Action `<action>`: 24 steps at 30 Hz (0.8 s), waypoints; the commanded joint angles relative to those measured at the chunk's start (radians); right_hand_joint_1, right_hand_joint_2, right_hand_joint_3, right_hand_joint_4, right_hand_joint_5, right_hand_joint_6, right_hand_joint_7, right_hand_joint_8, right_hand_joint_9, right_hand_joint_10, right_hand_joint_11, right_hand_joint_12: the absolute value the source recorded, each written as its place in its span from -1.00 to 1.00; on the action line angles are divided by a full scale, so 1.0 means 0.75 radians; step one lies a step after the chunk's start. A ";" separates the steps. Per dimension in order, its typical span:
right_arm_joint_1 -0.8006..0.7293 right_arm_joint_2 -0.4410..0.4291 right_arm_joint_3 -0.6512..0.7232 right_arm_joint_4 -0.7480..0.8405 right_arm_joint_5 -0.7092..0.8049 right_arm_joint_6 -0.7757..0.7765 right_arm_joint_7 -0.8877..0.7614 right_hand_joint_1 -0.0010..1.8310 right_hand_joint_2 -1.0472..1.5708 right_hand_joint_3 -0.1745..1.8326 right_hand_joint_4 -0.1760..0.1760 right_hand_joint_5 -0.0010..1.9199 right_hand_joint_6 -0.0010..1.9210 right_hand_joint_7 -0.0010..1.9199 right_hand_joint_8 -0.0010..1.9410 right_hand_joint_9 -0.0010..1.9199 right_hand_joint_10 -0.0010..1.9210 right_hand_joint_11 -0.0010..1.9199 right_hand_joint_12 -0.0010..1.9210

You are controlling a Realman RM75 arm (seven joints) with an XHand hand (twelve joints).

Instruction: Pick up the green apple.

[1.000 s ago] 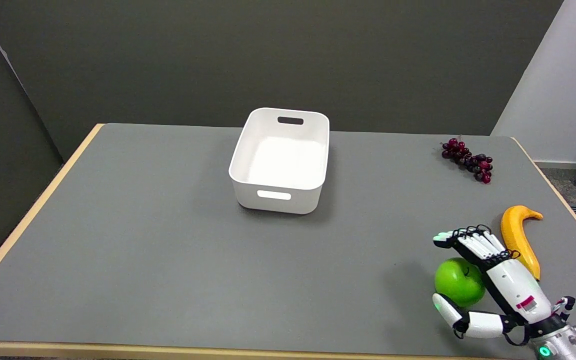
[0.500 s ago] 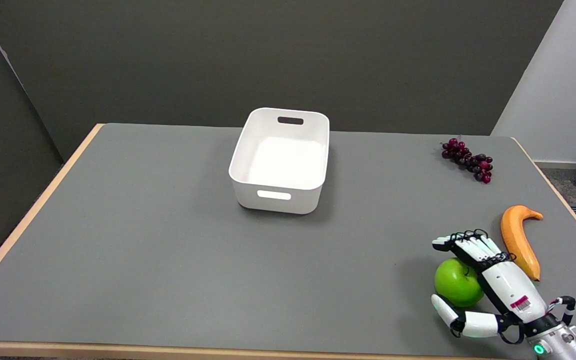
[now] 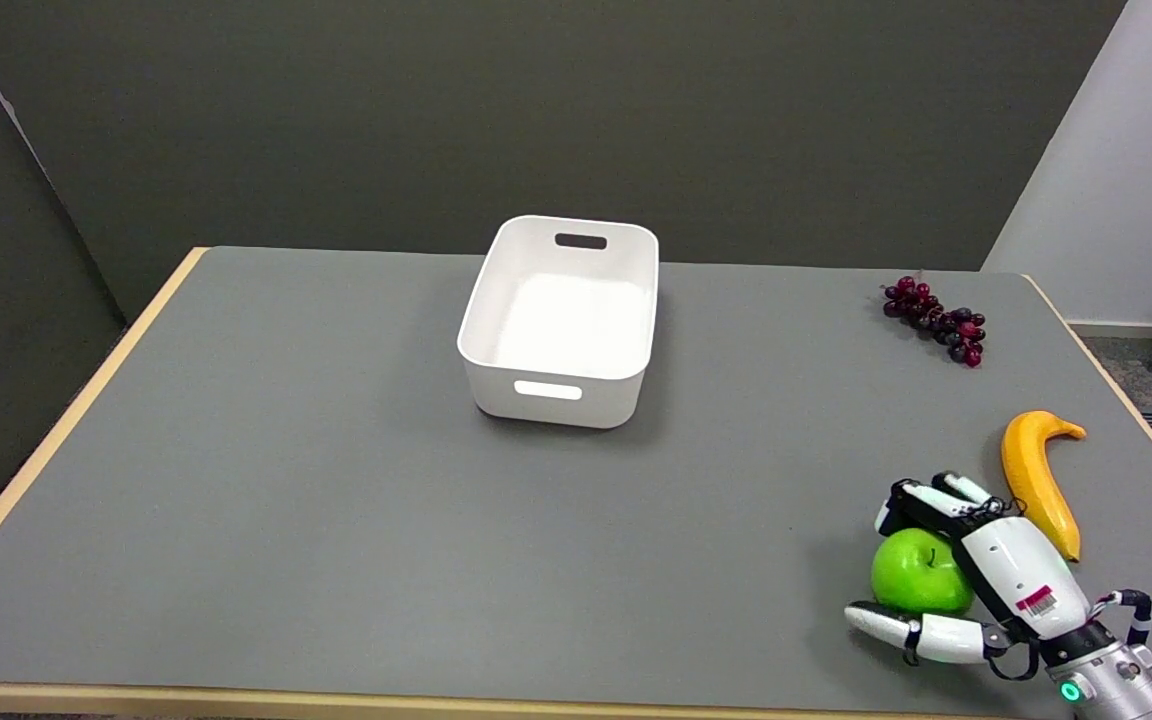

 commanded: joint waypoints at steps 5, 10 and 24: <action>0.186 -0.069 -0.014 -0.152 -0.010 0.301 -0.130 0.03 0.41 -0.10 -0.03 -0.12 0.97 -0.27 1.00 -0.09 1.00 -0.53 1.00; 0.243 -0.061 -0.003 -0.101 0.001 0.380 -0.117 0.10 0.38 -0.10 0.30 -0.07 1.00 -0.23 1.00 0.06 1.00 -0.14 1.00; 0.776 -0.038 -0.030 0.099 -0.049 0.103 -0.098 0.20 0.31 0.09 0.29 0.04 1.00 0.06 1.00 0.26 1.00 0.21 1.00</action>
